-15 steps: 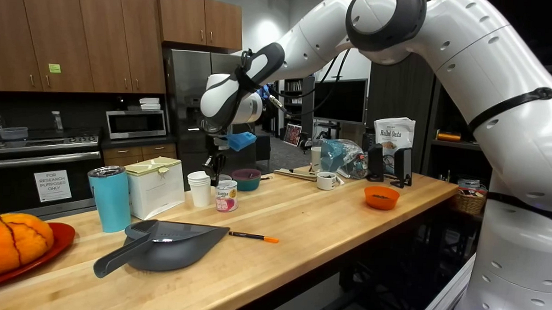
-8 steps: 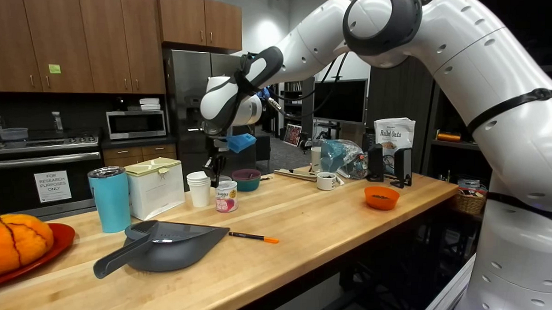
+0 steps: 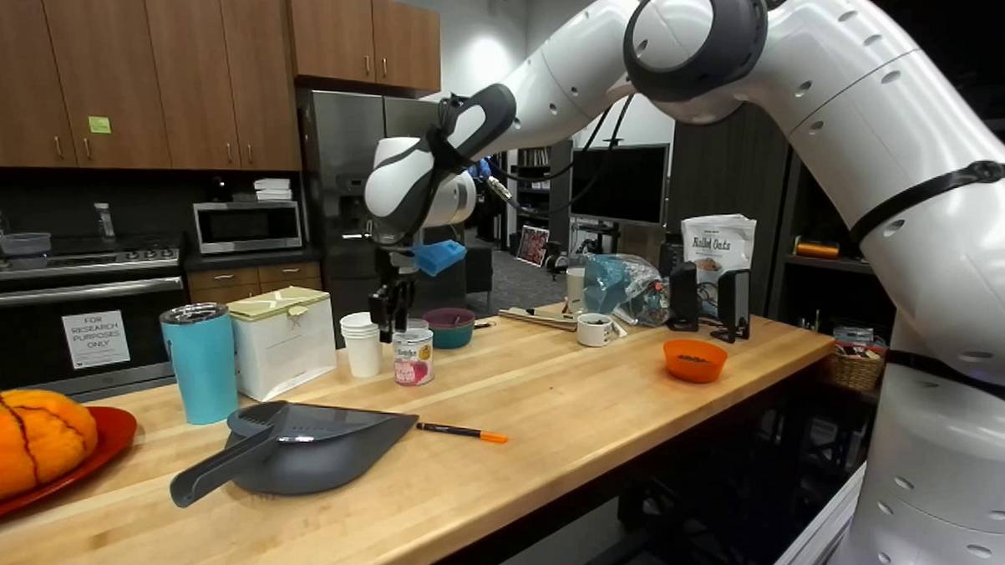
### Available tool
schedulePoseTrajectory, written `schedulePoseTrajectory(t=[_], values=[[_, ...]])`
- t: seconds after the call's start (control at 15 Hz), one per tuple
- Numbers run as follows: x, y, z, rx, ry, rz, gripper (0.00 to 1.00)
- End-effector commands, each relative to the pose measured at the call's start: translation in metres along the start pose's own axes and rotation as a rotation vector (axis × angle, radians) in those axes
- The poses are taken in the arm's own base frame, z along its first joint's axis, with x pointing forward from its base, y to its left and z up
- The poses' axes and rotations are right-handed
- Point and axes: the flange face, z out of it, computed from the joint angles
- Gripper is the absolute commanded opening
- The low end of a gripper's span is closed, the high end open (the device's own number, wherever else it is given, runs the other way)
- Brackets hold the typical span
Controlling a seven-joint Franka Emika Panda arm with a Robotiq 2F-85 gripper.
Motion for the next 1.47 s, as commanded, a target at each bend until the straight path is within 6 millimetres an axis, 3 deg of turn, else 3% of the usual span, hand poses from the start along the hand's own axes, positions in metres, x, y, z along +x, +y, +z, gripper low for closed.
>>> schedulePoseTrajectory(t=[0.0,0.13,0.2,0.93,1.4], values=[[0.001,0.000,-0.012,-0.030,-0.013,0.002,0.84],[0.002,0.000,-0.015,-0.033,-0.008,0.008,0.98],[0.002,0.000,-0.016,-0.035,-0.006,0.010,1.00],[0.003,0.001,-0.028,-0.053,0.009,0.019,1.00],[-0.011,0.039,-0.057,-0.125,0.074,0.154,1.00]])
